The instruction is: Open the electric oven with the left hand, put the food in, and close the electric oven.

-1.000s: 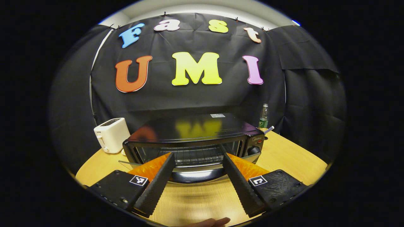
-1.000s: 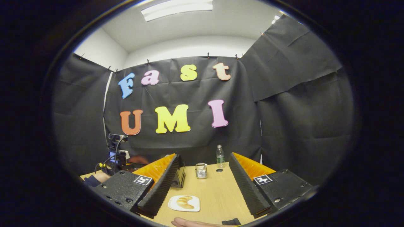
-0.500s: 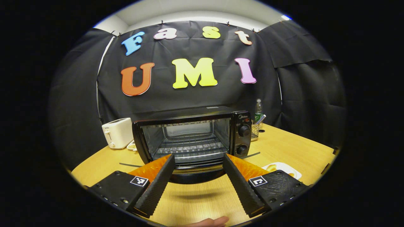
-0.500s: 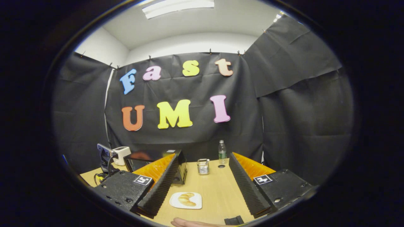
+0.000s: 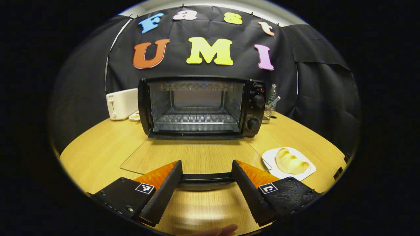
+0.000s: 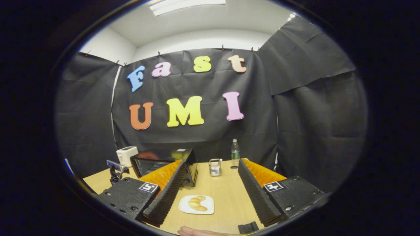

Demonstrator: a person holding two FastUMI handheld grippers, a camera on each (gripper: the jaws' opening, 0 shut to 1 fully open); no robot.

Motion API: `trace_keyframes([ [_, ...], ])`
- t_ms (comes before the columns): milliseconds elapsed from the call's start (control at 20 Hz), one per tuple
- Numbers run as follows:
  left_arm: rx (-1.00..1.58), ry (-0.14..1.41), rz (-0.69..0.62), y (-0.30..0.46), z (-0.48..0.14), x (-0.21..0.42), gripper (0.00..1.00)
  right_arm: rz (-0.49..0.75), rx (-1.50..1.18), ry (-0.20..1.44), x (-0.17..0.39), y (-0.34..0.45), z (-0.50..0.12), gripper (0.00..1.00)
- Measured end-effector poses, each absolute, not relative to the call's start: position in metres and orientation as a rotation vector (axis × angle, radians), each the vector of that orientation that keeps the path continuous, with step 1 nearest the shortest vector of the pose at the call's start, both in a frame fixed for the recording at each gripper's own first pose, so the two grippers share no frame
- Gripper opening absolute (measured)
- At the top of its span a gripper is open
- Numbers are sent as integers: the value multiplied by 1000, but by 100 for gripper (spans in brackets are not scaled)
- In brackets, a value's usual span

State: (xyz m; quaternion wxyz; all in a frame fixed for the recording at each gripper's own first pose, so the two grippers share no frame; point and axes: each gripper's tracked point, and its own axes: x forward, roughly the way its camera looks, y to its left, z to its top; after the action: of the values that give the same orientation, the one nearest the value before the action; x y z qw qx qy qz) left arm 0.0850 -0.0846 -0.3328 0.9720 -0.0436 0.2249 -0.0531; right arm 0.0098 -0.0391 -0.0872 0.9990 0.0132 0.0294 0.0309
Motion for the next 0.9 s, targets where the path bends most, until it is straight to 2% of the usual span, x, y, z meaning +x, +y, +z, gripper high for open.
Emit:
trace_keyframes([
  [50, -92, 422, -107, -84, -326, 83, 100, 63, 24, 63, 11, -39, -90, 100],
  [400, -65, 496, -104, -84, -341, 87, 99, 77, 11, 107, 16, -31, -103, 100],
  [600, -87, 501, -106, -79, -328, 86, 98, 69, -1, 126, 28, -32, -115, 100],
  [900, -143, 325, -67, -54, -233, 65, 94, 71, 20, 254, 61, -26, -166, 100],
])
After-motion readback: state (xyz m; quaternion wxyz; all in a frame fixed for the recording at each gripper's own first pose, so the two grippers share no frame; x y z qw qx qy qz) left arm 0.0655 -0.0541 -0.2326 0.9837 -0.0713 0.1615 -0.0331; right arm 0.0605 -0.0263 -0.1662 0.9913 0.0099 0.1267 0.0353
